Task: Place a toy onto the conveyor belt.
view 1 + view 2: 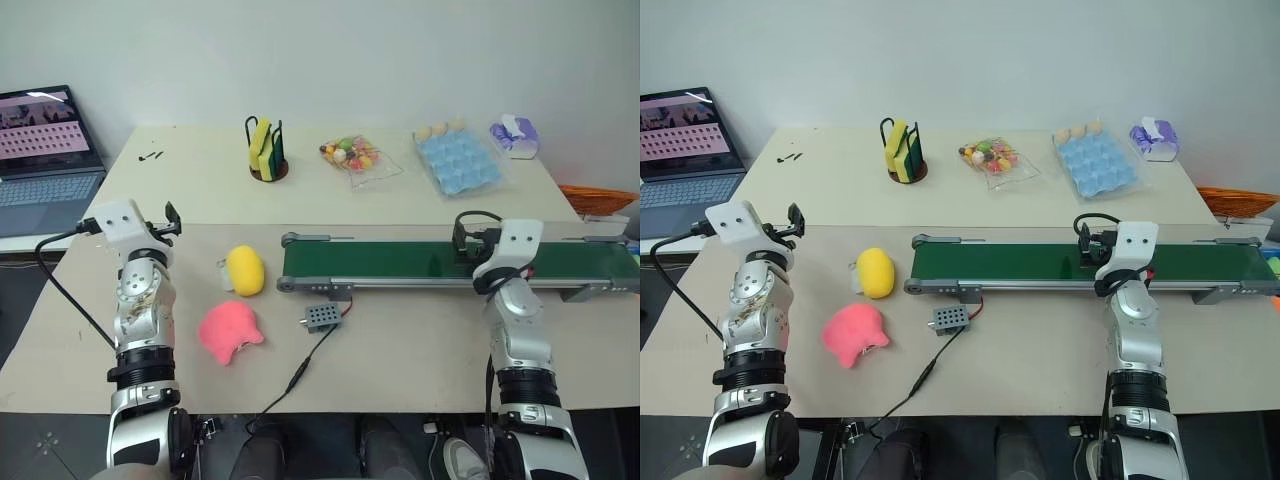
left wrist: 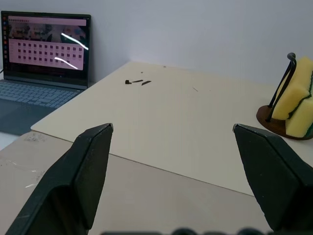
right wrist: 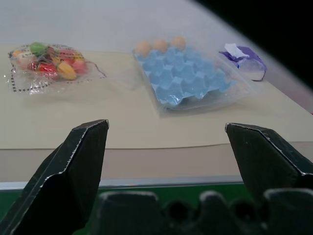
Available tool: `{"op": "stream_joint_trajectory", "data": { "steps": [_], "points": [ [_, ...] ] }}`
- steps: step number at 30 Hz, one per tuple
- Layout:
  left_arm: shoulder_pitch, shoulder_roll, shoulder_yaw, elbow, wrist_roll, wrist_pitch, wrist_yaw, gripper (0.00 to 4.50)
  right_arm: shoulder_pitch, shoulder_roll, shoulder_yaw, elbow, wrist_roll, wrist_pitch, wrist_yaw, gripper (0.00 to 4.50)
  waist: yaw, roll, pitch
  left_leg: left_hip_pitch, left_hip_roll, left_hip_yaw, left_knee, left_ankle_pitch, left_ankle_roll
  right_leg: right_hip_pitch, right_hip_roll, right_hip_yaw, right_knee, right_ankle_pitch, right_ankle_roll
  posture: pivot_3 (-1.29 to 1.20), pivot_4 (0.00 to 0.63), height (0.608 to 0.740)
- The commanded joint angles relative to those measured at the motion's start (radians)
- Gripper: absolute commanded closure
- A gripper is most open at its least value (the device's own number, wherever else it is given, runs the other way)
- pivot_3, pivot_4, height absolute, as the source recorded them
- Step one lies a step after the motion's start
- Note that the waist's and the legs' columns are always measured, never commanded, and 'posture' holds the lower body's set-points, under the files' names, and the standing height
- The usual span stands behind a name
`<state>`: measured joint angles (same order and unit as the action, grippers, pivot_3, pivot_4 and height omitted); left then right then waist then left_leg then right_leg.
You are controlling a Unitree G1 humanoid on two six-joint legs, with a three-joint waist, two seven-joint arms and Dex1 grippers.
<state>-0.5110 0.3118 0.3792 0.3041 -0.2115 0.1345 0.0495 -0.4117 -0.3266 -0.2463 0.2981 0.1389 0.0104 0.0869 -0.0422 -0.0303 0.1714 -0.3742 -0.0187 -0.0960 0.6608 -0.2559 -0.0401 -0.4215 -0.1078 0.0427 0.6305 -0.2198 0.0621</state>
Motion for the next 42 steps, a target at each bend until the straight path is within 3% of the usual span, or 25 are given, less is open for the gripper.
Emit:
{"op": "stream_joint_trajectory", "data": {
  "steps": [1,7,10,11,15,22,25,28,30,32,36,42],
  "points": [
    [-0.005,0.021,-0.008,-0.031,0.015,0.004,-0.001,0.29,0.005,-0.004,0.025,-0.052,0.001,-0.042,0.054,0.00,0.000,0.000,0.000,0.000,0.000,0.000,0.000,0.000,0.000,0.000,0.000,0.000,0.000,0.000,0.000,0.00,0.150,0.740],
    [-0.006,0.016,-0.017,-0.018,0.015,0.004,-0.010,0.29,0.127,-0.008,0.219,-0.408,0.250,0.013,0.501,0.00,-0.007,0.000,0.000,0.000,0.000,0.000,0.000,0.000,0.000,0.000,0.001,0.000,0.000,0.000,0.000,0.00,0.150,0.740],
    [0.000,0.013,-0.020,-0.025,0.013,0.004,-0.009,0.29,0.355,-0.168,0.310,-0.727,0.574,0.180,0.856,0.00,0.009,0.001,-0.001,0.000,0.000,-0.001,0.000,0.000,0.000,0.001,0.000,0.000,-0.001,0.000,0.000,0.00,0.150,0.740],
    [0.002,0.012,-0.021,-0.029,0.012,0.005,-0.008,0.29,0.389,-0.193,0.311,-0.762,0.625,0.208,0.893,0.00,0.013,-0.001,-0.001,0.000,0.000,-0.003,0.000,-0.001,0.001,0.003,0.000,-0.003,-0.002,-0.001,0.002,0.00,0.150,0.740],
    [0.007,0.011,-0.022,-0.040,0.009,0.013,-0.013,0.29,0.381,-0.188,0.308,-0.733,0.590,0.207,0.874,0.00,0.009,-0.003,-0.002,0.000,0.000,-0.002,0.005,-0.001,0.002,0.004,0.000,-0.001,-0.003,0.001,0.002,0.00,0.150,0.740],
    [0.022,0.000,-0.005,-0.089,-0.059,0.075,-0.060,0.29,0.372,-0.186,0.321,-0.726,0.552,0.204,0.890,0.00,0.012,-0.004,-0.002,0.014,0.002,-0.002,0.005,-0.001,0.001,0.019,0.003,-0.001,-0.003,-0.001,0.009,0.00,0.150,0.740],
    [0.053,-0.030,0.079,-0.164,-0.245,0.167,-0.121,0.29,0.365,-0.185,0.331,-0.714,0.513,0.195,0.887,0.00,0.009,-0.004,-0.002,0.013,0.002,-0.003,0.005,-0.001,0.001,0.018,0.003,-0.001,-0.003,0.002,0.003,0.00,0.150,0.740],
    [0.156,-0.077,0.231,-0.361,-0.745,0.433,-0.190,0.29,0.365,-0.181,0.329,-0.703,0.494,0.189,0.890,0.00,0.004,-0.004,-0.002,0.012,0.002,-0.003,0.004,-0.001,0.001,0.017,0.003,-0.001,-0.003,0.002,0.003,0.00,0.150,0.740],
    [0.318,-0.074,0.293,-0.485,-1.128,0.605,-0.234,0.29,0.364,-0.178,0.325,-0.682,0.483,0.180,0.896,0.00,-0.005,-0.004,-0.002,0.011,0.002,-0.003,0.004,-0.001,0.002,0.016,0.002,0.000,-0.003,0.001,0.003,0.00,0.150,0.740],
    [0.498,-0.065,0.331,-0.552,-1.349,0.696,-0.264,0.29,0.363,-0.178,0.318,-0.659,0.469,0.167,0.903,0.00,-0.011,-0.003,-0.002,0.012,0.002,-0.002,0.004,-0.003,0.004,0.015,0.002,0.000,-0.002,-0.001,0.003,0.00,0.150,0.740],
    [0.767,-0.045,0.354,-0.534,-1.496,0.773,-0.344,0.29,0.340,-0.167,0.298,-0.622,0.443,0.145,0.892,0.00,-0.001,-0.002,-0.001,0.014,0.002,-0.001,0.003,-0.005,0.007,0.016,0.001,0.001,-0.001,-0.004,0.001,0.00,0.150,0.740],
    [0.910,-0.064,0.304,-0.485,-1.474,0.763,-0.394,0.29,0.344,-0.222,0.275,-0.681,0.509,0.194,0.973,0.00,0.033,-0.002,-0.001,0.021,0.002,-0.001,0.003,-0.005,0.008,0.025,0.001,-0.002,-0.002,-0.015,-0.001,0.00,0.150,0.740]
  ]
}}
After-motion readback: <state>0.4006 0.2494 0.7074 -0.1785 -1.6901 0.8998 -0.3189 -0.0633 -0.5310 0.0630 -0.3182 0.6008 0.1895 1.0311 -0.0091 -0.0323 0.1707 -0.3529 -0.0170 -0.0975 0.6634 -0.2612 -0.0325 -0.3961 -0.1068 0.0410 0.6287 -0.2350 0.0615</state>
